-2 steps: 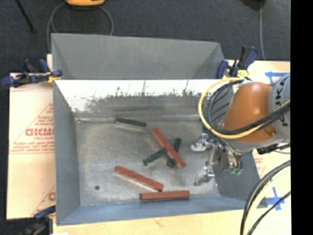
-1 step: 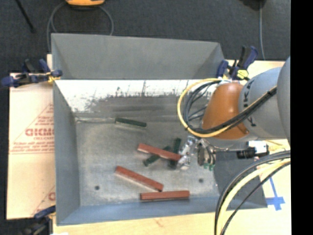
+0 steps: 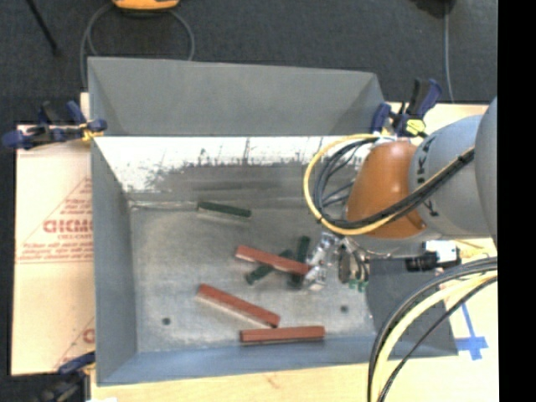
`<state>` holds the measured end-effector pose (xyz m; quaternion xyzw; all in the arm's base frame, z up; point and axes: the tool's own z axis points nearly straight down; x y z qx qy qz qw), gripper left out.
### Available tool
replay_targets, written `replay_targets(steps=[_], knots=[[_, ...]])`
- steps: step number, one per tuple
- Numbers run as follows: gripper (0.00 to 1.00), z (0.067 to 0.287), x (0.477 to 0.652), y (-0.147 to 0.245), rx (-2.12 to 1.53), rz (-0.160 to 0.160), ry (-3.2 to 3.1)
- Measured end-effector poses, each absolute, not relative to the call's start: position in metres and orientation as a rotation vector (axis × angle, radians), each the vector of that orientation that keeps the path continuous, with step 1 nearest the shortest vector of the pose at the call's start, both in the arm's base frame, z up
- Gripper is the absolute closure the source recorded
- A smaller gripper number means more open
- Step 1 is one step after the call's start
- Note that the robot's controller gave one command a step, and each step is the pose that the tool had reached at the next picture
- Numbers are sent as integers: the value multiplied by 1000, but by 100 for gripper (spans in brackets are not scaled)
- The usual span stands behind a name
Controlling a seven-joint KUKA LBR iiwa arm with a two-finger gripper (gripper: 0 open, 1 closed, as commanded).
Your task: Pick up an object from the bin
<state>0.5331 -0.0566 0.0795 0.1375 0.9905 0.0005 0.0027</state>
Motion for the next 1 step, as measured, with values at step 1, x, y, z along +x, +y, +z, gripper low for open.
replay_targets(steps=[1], knots=[[100,227,558,-76,281,-1,3122]])
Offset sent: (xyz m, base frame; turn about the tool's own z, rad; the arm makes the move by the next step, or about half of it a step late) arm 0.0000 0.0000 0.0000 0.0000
